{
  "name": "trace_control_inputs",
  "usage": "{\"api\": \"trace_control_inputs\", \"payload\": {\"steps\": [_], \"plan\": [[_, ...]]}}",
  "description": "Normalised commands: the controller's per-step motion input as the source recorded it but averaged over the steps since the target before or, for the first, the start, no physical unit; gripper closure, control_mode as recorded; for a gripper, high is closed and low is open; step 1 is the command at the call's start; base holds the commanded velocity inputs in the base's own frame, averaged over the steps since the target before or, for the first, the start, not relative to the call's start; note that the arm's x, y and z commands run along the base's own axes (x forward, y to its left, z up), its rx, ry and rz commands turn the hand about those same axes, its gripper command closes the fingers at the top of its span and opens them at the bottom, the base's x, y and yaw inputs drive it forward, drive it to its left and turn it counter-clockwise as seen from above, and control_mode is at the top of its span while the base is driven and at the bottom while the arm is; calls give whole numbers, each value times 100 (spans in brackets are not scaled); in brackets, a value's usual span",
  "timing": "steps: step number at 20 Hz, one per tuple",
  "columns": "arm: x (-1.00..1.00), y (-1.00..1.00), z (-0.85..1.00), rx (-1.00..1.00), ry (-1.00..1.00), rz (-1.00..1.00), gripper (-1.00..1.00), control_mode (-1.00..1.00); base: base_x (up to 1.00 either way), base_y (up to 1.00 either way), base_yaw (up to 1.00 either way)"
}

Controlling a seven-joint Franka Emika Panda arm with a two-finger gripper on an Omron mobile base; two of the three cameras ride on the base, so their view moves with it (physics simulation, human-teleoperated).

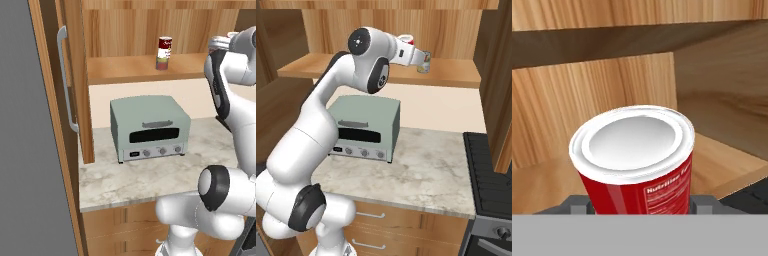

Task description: Stack two cans on top of the other two cans in the cabinet.

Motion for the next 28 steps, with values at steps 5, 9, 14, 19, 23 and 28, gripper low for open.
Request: {"api": "trace_control_inputs", "payload": {"steps": [5, 9, 14, 19, 23, 28], "plan": [[27, -3, 6, -7, 15, 0, 100, -100, 0, 0, 0], [27, -9, 0, 0, 3, 2, 100, -100, 0, 0, 0], [19, -14, 0, 0, 0, 2, 100, -100, 0, 0, 0], [13, -10, -4, 0, 0, 2, 100, -100, 0, 0, 0], [13, -1, -6, 0, -6, 2, 100, -100, 0, 0, 0], [23, -2, 0, 0, -4, 0, 100, -100, 0, 0, 0]]}}
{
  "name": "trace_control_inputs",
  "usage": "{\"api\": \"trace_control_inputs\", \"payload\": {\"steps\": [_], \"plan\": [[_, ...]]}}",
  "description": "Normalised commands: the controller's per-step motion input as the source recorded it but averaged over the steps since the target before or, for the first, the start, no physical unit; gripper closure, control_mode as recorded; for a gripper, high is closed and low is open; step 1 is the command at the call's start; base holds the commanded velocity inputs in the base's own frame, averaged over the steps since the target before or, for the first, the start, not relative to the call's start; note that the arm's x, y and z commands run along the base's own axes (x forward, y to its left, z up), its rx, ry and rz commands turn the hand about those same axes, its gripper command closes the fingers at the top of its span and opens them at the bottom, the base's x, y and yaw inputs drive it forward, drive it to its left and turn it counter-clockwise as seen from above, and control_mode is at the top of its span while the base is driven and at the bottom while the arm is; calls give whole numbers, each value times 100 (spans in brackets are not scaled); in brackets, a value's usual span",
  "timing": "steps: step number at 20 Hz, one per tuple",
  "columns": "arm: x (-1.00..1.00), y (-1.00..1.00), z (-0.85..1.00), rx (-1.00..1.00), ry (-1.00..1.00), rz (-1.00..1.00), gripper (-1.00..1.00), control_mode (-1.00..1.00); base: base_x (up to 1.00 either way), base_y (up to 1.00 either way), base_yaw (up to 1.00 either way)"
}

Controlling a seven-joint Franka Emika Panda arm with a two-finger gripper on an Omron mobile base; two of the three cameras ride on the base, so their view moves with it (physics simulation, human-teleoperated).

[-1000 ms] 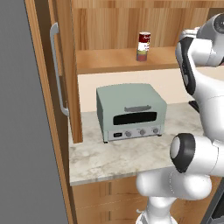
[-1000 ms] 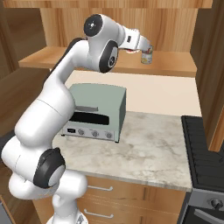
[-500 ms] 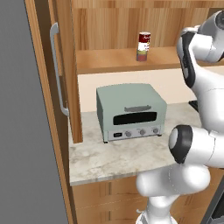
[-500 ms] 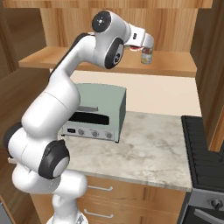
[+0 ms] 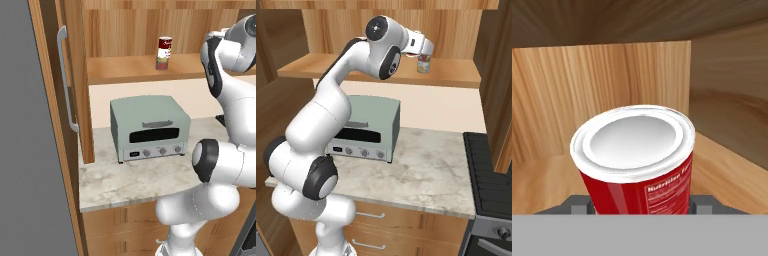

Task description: Stack two cans on top of the other two cans in the cabinet.

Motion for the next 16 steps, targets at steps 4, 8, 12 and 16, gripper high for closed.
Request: {"api": "trace_control_inputs", "payload": {"steps": [4, 8, 12, 16], "plan": [[25, -10, 0, 0, 0, 0, 100, -100, 0, 0, 0], [25, -11, 0, 0, 0, 0, 100, -100, 0, 0, 0], [18, -15, 0, 0, 0, 1, 100, -100, 0, 0, 0], [11, -15, 0, 0, 2, 3, 100, -100, 0, 0, 0]]}}
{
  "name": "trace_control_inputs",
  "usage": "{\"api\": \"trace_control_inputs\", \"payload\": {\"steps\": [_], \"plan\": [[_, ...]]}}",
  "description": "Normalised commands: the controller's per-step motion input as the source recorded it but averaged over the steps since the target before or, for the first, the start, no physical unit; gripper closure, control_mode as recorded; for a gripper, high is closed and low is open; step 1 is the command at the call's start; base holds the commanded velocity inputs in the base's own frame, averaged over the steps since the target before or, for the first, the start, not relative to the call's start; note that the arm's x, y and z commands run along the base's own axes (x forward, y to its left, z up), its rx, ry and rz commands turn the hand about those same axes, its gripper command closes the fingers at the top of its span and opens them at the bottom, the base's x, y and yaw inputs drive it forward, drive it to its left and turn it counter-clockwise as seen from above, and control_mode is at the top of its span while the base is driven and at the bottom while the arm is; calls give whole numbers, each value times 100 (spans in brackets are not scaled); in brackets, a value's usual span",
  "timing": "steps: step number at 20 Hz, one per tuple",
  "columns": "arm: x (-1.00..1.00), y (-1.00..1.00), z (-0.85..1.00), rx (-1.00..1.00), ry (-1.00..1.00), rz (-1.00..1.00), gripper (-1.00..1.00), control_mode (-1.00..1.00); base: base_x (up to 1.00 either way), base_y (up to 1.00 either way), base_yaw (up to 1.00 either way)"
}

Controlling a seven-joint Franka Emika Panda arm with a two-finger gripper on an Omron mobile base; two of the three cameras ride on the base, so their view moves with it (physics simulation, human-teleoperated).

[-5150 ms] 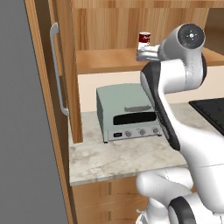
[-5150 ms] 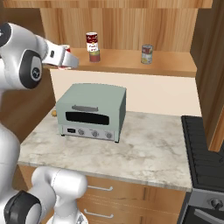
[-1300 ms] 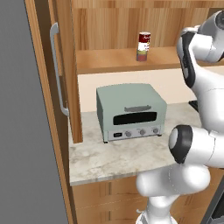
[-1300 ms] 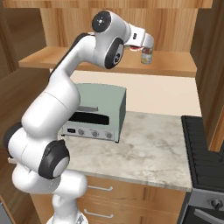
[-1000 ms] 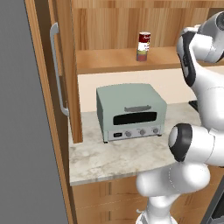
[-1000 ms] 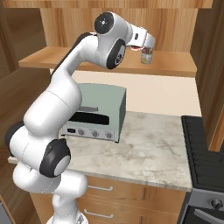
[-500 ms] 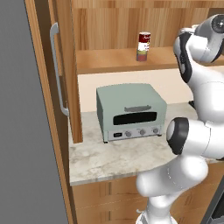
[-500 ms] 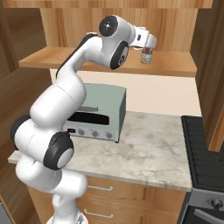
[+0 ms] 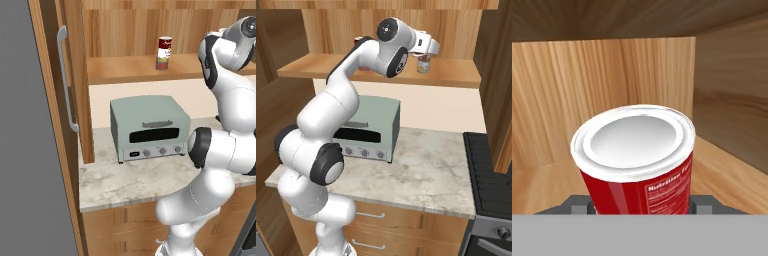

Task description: Stack two cans on top of the other two cans in the cabinet.

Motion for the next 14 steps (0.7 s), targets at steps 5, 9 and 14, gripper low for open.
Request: {"api": "trace_control_inputs", "payload": {"steps": [5, 9, 14], "plan": [[9, -7, 0, 0, 2, 3, 100, -100, 0, 0, 0], [11, -4, 0, 0, 0, 5, 100, -100, 0, 0, 0], [9, -2, 0, 0, 1, 5, 100, -100, 0, 0, 0]]}}
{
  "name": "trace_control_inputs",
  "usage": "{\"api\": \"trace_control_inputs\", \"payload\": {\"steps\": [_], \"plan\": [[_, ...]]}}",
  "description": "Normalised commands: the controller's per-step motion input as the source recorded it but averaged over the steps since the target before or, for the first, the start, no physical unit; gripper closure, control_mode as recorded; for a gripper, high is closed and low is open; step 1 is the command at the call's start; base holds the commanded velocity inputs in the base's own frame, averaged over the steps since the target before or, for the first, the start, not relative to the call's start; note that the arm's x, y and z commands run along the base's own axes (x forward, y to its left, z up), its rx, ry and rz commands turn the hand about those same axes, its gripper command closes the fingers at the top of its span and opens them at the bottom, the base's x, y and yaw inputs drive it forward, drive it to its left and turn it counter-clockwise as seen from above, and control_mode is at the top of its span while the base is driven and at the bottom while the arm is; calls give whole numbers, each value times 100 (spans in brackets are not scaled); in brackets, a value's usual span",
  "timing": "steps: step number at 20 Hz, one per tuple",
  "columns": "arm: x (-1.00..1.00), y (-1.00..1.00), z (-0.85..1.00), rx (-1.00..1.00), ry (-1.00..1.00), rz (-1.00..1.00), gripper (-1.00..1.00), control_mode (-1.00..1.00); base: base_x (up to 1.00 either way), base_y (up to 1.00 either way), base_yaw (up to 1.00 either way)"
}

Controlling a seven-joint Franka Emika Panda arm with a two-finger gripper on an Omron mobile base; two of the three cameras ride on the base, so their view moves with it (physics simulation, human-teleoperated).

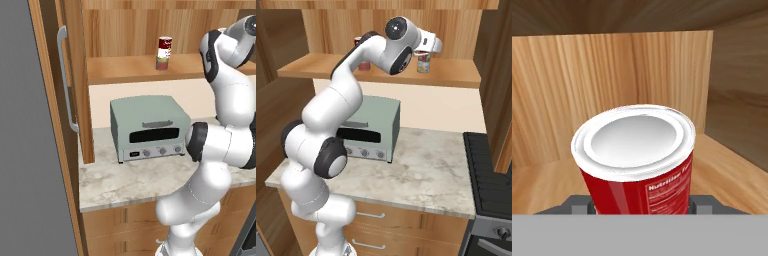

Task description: Stack two cans on top of the other two cans in the cabinet.

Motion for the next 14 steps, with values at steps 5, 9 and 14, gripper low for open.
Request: {"api": "trace_control_inputs", "payload": {"steps": [5, 9, 14], "plan": [[10, -4, 0, 0, 6, 3, 100, -100, 0, 0, 0], [13, -3, 0, 1, 4, 2, 100, -100, 0, 0, 0], [12, -2, 0, 3, 4, 1, 100, -100, 0, 0, 0]]}}
